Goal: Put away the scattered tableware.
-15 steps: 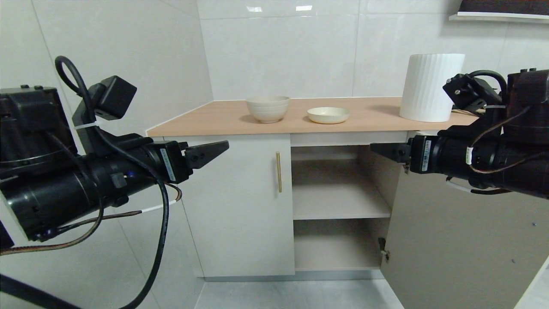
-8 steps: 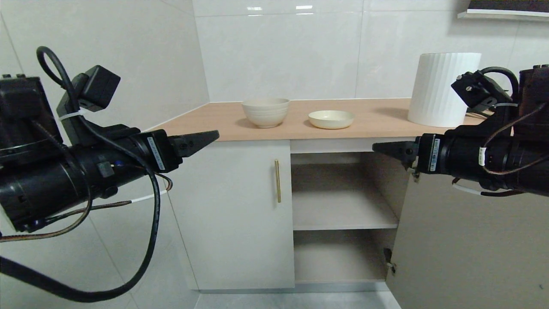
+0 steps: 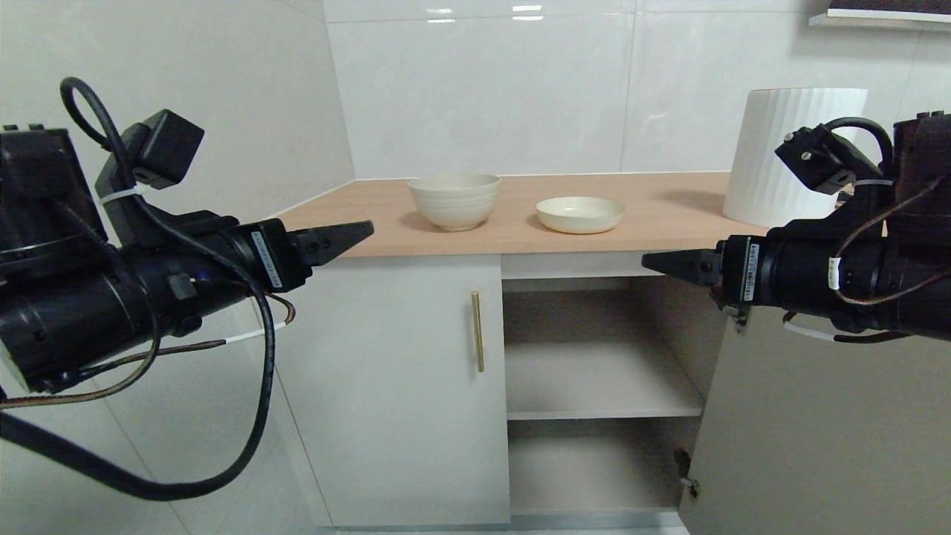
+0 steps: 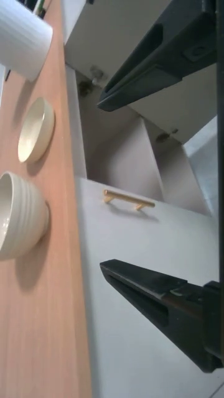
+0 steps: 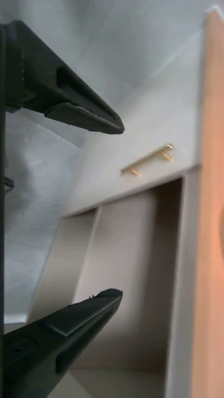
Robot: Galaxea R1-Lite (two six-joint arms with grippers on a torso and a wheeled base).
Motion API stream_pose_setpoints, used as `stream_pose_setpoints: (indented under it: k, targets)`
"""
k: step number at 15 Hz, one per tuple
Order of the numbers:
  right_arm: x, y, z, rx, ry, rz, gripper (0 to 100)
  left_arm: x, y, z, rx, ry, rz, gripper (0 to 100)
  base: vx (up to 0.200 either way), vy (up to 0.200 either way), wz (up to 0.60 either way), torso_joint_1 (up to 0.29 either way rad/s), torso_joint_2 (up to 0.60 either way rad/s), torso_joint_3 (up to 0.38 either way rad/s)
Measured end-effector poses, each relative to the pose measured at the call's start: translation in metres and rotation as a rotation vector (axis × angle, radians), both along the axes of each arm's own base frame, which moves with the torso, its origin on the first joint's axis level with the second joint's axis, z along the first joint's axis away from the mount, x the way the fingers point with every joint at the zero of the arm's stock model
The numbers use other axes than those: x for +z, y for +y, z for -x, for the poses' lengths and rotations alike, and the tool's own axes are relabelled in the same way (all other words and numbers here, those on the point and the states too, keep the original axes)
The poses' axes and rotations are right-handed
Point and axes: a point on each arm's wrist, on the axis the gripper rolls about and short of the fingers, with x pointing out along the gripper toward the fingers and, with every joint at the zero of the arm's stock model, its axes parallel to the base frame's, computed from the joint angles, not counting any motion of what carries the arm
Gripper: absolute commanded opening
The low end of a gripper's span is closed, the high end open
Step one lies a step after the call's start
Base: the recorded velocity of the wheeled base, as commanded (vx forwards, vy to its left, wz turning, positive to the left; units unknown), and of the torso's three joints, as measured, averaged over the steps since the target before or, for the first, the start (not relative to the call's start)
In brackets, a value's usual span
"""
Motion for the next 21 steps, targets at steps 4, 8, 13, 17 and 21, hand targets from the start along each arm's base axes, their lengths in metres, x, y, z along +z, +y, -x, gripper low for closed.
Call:
stream_pose_setpoints:
  k: [4,8,13,17,21]
  targets:
    - [0.0009,0.0002,-0.0002,0.014,0.004,-0.015,100,-0.0006,0.0021,-0.0022,0.011,0.001,0.0,100,0.0,0.0,0.0,0.0,0.0,0.0]
    - [-0.0007,0.0006,-0.0006,0.016,0.011,-0.011,100,-0.001,0.0018,-0.0019,0.009,0.005,-0.003,100,0.15,0.0,0.0,0.001,0.0,-0.002]
    - [-0.0035,0.0009,-0.0011,0.016,0.017,-0.006,100,-0.0001,0.0021,-0.0011,0.01,0.0,0.0,100,0.0,0.0,0.0,0.0,0.0,0.0]
    - [-0.0053,0.0009,-0.0013,0.016,-0.002,-0.012,100,0.0,0.0021,-0.0011,0.009,-0.001,-0.001,100,0.0,0.0,0.0,0.0,0.0,0.0]
    - [-0.0085,0.0007,-0.0012,0.017,-0.01,-0.006,100,-0.0018,0.0008,-0.002,0.004,0.007,-0.004,100,0.0,0.0,0.0,0.026,-0.09,-0.067]
